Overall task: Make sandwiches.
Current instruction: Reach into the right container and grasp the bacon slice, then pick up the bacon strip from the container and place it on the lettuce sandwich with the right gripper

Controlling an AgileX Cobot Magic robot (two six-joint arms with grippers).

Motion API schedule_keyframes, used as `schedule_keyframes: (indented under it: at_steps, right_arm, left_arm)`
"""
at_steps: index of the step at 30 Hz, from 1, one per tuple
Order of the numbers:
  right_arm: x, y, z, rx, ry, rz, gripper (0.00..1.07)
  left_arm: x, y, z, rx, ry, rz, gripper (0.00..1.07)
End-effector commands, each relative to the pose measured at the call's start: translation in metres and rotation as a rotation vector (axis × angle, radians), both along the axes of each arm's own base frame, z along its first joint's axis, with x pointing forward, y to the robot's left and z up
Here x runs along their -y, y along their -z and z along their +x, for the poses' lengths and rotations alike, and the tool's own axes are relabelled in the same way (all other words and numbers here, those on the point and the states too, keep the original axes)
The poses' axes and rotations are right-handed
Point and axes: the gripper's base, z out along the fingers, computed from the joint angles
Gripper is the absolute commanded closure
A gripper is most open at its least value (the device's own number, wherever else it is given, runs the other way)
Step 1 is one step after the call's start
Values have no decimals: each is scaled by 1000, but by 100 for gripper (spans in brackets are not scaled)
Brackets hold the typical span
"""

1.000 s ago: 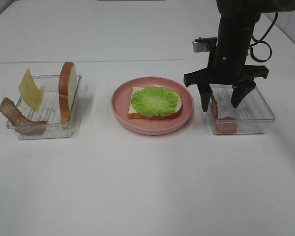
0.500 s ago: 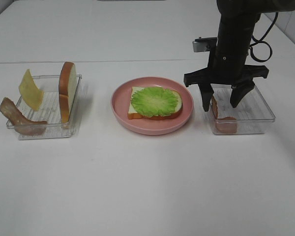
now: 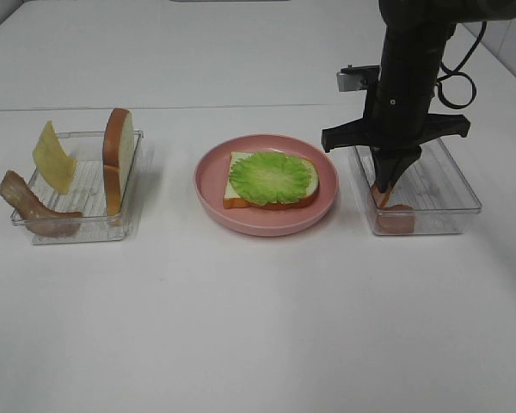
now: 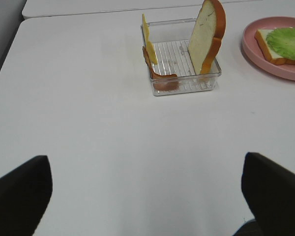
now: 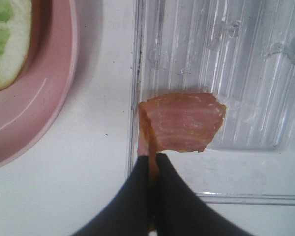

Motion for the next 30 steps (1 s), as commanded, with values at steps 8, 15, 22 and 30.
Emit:
schedule_keyframes:
  at_steps: [8,15,22,30]
  right_arm:
    - [2,1,-1,-11,2,-3,107]
    - [-8,-43,-6,57,14,146,107]
    - [-28,-116,-4,208,-21,400,107]
    - [-58,-131,10,251,-66,728,107]
  left_arm:
    - [0,0,-2,17,5,-5,6]
    - [0,0,-2,17,5,-5,6]
    - [0,0,-2,17,5,-5,6]
    - [0,0,-2,17,5,-5,6]
